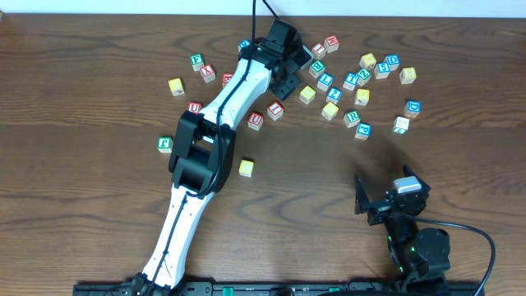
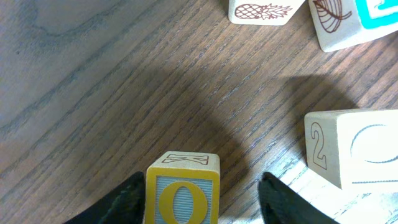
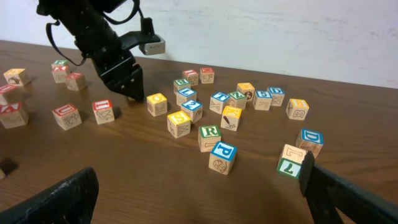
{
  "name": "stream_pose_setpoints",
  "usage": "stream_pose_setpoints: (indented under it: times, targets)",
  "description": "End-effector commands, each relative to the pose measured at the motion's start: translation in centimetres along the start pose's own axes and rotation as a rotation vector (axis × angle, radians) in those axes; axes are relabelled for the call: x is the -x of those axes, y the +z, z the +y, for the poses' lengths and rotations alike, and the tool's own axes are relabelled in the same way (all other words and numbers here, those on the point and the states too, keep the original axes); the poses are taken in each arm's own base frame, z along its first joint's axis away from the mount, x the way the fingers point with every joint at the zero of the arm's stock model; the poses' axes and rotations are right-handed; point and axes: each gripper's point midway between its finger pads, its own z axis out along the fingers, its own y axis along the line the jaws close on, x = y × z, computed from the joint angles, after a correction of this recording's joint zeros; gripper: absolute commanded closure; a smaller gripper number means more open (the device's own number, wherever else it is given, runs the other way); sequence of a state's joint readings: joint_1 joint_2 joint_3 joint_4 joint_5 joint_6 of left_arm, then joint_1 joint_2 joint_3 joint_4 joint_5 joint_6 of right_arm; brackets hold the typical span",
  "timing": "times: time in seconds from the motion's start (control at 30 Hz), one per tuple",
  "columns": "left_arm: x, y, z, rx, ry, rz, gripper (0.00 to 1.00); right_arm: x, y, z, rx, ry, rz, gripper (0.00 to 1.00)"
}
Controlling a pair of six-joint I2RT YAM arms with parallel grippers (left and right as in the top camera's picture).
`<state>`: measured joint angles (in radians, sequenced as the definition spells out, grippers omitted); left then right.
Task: Spell out CORL
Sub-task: 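Lift the O block up with the left gripper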
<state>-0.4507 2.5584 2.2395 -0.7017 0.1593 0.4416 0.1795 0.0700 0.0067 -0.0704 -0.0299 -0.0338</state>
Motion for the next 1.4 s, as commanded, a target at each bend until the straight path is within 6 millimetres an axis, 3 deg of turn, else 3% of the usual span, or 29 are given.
stream_pose_setpoints:
  times: [0.0,0.27,0.6,1.03,1.17,1.37]
  targets:
    - [-0.2,0.4,-0.1,-0.013,-0.009,0.001,0.51,-0.1,0.0,-0.2,-0.010,0.004,0.001,0.01]
    - [-0.3,0.4,-0.2,-0.015,-0.009,0.006,0.54,-0.1,0.0,-0.2,-0.010,0.004,0.001,0.01]
    - [-0.4,0.4,-0.2,-0.016,-0.010,0.009,0.71,-0.1,0.0,-0.2,-0.010,0.004,0.001,0.01]
    - [-0.3,0.2,-0.1,-0.015,-0.010,0.009,0.78,-0.1,0.0,-0.2,-0.010,0.004,0.001,0.01]
    - [1.1,-1.5,0.2,-0.001,-0.036,-0.029,0.80,-0.1,0.0,-0.2,-0.010,0.004,0.001,0.01]
    - [4.6,-7.5,0.9,0.038,-0.052,-0.139,0.80,-0.1,0.0,-0.2,-0.010,0.004,0.001,0.01]
